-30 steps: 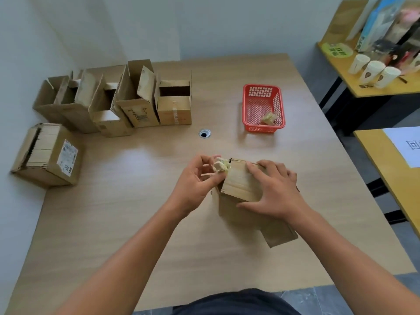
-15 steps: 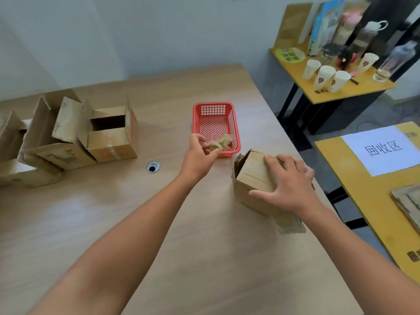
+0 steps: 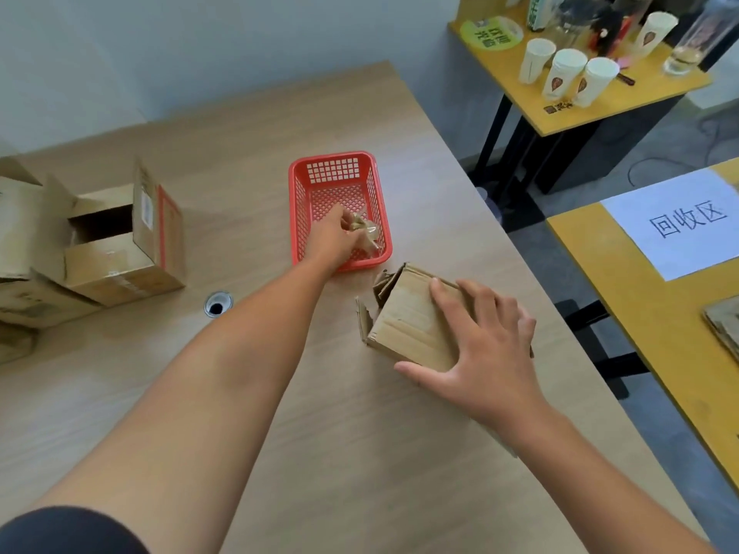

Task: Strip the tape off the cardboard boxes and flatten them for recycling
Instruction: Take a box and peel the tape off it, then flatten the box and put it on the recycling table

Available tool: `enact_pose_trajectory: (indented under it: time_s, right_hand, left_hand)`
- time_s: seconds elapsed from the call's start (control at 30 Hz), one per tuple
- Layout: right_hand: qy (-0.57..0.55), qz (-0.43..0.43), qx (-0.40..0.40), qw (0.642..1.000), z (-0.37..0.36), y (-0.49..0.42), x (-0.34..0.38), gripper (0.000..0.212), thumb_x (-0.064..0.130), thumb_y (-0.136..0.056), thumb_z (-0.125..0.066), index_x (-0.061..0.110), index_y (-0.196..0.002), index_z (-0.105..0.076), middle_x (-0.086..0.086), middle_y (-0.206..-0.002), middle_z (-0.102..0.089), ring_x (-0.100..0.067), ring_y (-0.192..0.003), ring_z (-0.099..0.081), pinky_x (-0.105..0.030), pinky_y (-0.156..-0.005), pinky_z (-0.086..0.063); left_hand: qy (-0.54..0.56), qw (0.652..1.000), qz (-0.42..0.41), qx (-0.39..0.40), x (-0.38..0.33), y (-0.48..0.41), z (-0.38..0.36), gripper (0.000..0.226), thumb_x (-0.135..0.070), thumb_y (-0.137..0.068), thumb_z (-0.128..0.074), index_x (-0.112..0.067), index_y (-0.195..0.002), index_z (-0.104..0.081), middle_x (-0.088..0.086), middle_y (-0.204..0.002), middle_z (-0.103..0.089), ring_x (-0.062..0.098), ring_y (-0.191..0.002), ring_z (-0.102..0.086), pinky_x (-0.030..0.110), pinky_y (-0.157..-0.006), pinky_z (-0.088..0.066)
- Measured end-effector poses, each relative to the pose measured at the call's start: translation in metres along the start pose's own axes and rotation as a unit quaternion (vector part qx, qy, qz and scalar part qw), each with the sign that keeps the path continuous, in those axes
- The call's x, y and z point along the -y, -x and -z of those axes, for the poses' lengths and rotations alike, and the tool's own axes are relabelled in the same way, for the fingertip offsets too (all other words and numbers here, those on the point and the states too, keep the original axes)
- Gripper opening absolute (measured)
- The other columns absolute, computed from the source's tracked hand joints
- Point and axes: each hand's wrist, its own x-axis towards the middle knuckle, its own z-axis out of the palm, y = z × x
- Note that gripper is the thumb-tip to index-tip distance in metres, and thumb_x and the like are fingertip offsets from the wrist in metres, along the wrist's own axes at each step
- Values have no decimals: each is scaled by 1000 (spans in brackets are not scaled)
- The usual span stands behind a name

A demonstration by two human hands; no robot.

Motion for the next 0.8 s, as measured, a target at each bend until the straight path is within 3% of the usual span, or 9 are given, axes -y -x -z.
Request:
enact_pose_trajectory:
  time_s: [0.17,0.23,0.33,0.43,0.53,0.6,0.7,0.8]
  right_hand:
    - [-6,-5,-8,1000,-2,1,2,107,96,-64,-46,37,-153,-39,0,-146,-37,-27,-134,-32,-52,-115,-16]
    - [-6,-4,-6,1000,-2,1,1,107,96,-64,-46,37,-153,-38,0,-146,-36,-27,-135,-31,-52,-115,-17]
    - [-10,-5,9,1000,1,1,2,108,96,-64,-47,38,-155,-34,2,-147,-35,-25,-137,-29,-51,-117,-16]
    - [-39,-12,4,999,9,9,9,110,93,-63,-52,37,-156,-35,1,-147,-37,-23,-136,-30,-50,-115,-20]
    - [-117,-20,-10,993,16,31,26,113,92,-62,-56,38,-158,-30,6,-142,-36,-20,-131,-32,-52,-110,-33]
    - [-166,-7,-9,986,16,53,44,117,91,-62,-61,41,-160,-22,8,-137,-34,-17,-126,-32,-52,-106,-41]
    - [-218,25,31,975,3,94,78,124,87,-60,-70,48,-161,-9,10,-132,-31,-15,-123,-31,-44,-106,-43]
    - [-270,59,102,956,-20,137,114,128,77,-60,-77,51,-160,-1,10,-135,-29,-14,-131,-29,-33,-107,-36]
  left_hand:
    - [-43,999,-13,-12,-2,6,-1,55,-41,-76,-84,-30,-120,-54,0,-120,-65,17,-99,-57,28,-66,-43]
    - [-54,997,-19,-44,-8,13,4,52,-35,-84,-79,-27,-128,-54,3,-127,-64,17,-104,-55,32,-81,-47]
    - [-15,996,-32,-80,-18,42,15,31,-34,-94,-69,-24,-122,-59,-4,-123,-64,14,-111,-58,35,-97,-49]
    - [81,995,-33,-41,-18,104,26,15,-38,-99,-61,-26,-107,-63,-10,-106,-66,6,-97,-62,31,-87,-54]
    - [178,983,18,-35,9,186,36,17,-42,-100,-59,-29,-102,-68,-8,-103,-71,11,-100,-65,30,-84,-52]
    - [261,959,98,-45,35,242,46,25,-52,-100,-55,-32,-108,-68,-12,-109,-70,8,-108,-63,31,-90,-49]
    - [329,922,197,-57,77,313,65,44,-68,-94,-52,-38,-126,-59,-16,-132,-59,4,-124,-51,43,-109,-39]
    - [373,892,245,-72,107,367,93,79,-73,-78,-67,-40,-145,-41,-8,-150,-41,15,-133,-46,48,-102,-50]
